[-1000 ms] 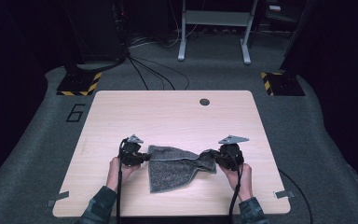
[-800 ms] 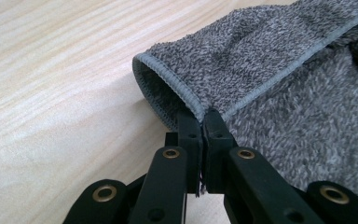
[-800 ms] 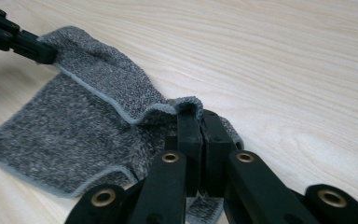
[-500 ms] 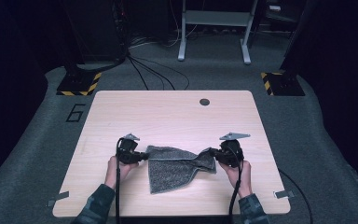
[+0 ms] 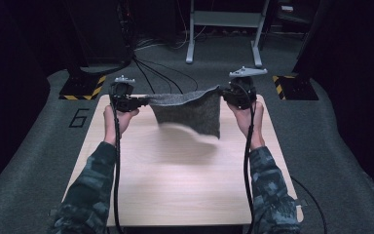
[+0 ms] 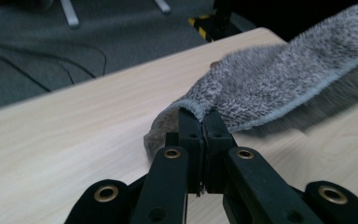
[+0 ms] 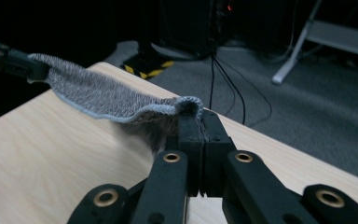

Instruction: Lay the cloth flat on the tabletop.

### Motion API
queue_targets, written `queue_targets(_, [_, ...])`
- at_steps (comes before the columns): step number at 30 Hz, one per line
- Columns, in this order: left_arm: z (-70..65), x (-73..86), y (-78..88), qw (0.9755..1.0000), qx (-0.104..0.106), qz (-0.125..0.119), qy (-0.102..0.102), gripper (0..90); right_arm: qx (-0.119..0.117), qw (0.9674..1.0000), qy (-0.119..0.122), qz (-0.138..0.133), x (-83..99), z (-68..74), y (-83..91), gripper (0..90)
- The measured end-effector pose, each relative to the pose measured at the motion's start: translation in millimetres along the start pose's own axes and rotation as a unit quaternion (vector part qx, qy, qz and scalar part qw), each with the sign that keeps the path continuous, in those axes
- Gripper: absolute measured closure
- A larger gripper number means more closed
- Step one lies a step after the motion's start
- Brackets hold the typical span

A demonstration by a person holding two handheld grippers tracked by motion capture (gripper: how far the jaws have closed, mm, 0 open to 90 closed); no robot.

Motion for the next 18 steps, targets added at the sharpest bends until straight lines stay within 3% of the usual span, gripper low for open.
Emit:
queue_targets(2, [-1.0, 15.2, 3.8, 0.9999, 0.005, 0.009, -0.009, 88.7, -0.009, 0.9999, 0.012, -0.003, 14.0, 10.5, 9.2, 89.0])
queue_targets(3, [1.0, 30.2, 2.3, 0.9998, 0.006, 0.019, -0.008, 88.7, -0.014, 0.9998, 0.017, -0.002, 22.6, 14.4, 10.1, 88.9])
queue_targets(6, [12.5, 70.4, -9.4, 0.9981, 0.023, 0.054, 0.017, 88.6, -0.040, 0.9989, 0.010, 0.022, 73.3, 33.3, 4.3, 88.9])
queue_targets(9, [22.2, 124.3, -27.8, 0.9933, 0.035, 0.098, 0.049, 88.5, -0.067, 0.9962, -0.001, 0.056, 125.8, 52.5, -4.2, 88.8])
queue_targets(13, [25.9, 174.6, -36.6, 0.9868, 0.056, 0.135, 0.068, 88.2, -0.090, 0.9913, -0.008, 0.096, 181.6, 74.3, -4.7, 88.3])
queue_targets(14, [24.8, 189.8, -36.8, 0.9842, 0.068, 0.145, 0.076, 88.0, -0.100, 0.9895, -0.018, 0.103, 193.8, 77.5, -3.0, 87.9])
queue_targets(15, [22.7, 198.5, -36.2, 0.9824, 0.075, 0.151, 0.080, 87.6, -0.106, 0.9877, -0.023, 0.113, 208.9, 80.5, 0.5, 86.7])
queue_targets(18, [17.8, 214.5, -29.7, 0.9794, 0.086, 0.164, 0.080, 81.2, -0.109, 0.9858, -0.039, 0.121, 228.4, 82.6, 11.0, 78.3])
Point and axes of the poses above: each handheld gripper's, and its own axes: y roughly backward along the jaws, x roughly out of its underside, z roughly to its left, the point moved 2 cm from there along -y, roughly forward along the jaws, and after that the axes turned 14 degrees about y, right-handed, at the moved point
